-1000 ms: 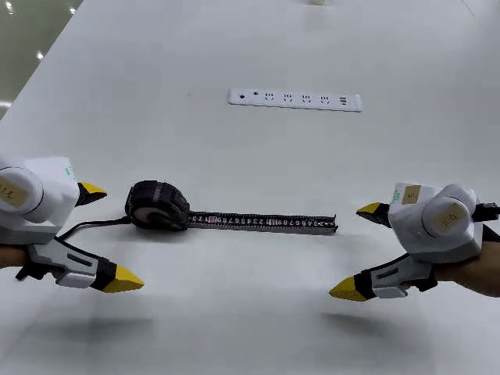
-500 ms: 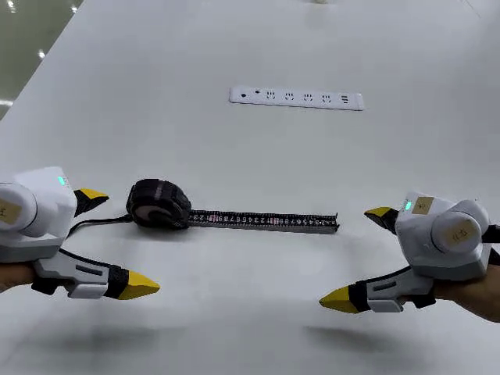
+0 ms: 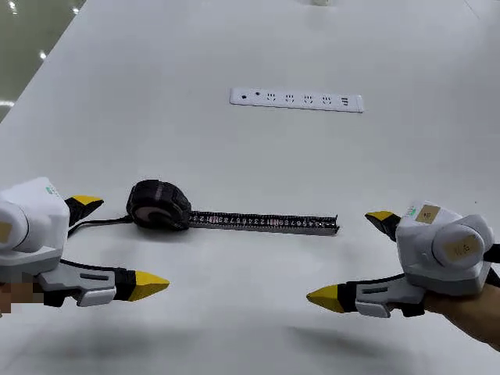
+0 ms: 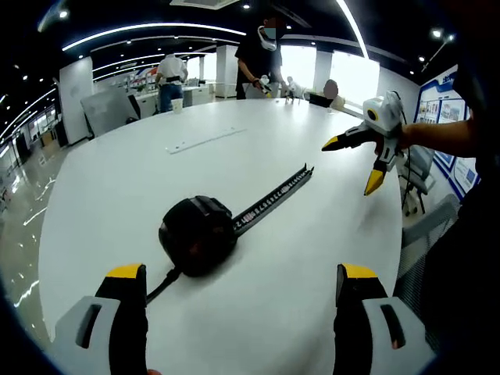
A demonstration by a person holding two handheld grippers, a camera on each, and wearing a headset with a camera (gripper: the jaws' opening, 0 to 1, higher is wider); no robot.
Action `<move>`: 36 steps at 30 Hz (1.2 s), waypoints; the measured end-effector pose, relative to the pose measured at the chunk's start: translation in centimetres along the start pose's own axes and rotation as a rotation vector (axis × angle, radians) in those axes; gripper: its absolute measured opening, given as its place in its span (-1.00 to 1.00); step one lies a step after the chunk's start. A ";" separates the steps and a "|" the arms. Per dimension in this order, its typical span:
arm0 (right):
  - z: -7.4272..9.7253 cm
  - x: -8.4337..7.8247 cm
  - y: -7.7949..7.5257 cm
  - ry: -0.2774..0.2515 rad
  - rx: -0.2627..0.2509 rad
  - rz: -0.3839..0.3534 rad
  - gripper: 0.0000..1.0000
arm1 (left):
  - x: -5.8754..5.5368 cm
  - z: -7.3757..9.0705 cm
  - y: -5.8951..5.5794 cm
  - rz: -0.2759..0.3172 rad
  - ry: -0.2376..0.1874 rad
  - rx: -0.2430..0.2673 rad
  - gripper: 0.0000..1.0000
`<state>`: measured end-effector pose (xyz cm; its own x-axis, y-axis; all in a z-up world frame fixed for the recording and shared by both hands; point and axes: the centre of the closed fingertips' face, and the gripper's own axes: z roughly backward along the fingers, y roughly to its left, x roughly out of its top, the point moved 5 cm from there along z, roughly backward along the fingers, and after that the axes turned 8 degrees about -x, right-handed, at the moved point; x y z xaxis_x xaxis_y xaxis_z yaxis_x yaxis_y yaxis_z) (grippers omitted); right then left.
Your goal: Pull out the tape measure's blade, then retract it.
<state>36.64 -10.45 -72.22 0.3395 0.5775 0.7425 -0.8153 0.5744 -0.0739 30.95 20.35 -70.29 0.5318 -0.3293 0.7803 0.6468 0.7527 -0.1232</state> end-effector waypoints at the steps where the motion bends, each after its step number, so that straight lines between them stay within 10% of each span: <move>1: 0.0 0.0 0.1 -0.006 -0.004 -0.006 0.98 | 0.0 0.0 -0.1 0.004 -0.007 0.006 0.98; 36: 1.4 1.4 3.5 -0.115 -0.222 -0.196 0.98 | 0.6 -0.6 -3.3 0.138 -0.110 0.238 0.98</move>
<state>33.60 -8.40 -70.53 0.4141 0.3813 0.8265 -0.6134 0.7877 -0.0561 29.49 17.29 -69.81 0.5350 -0.1605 0.8295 0.4189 0.9030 -0.0955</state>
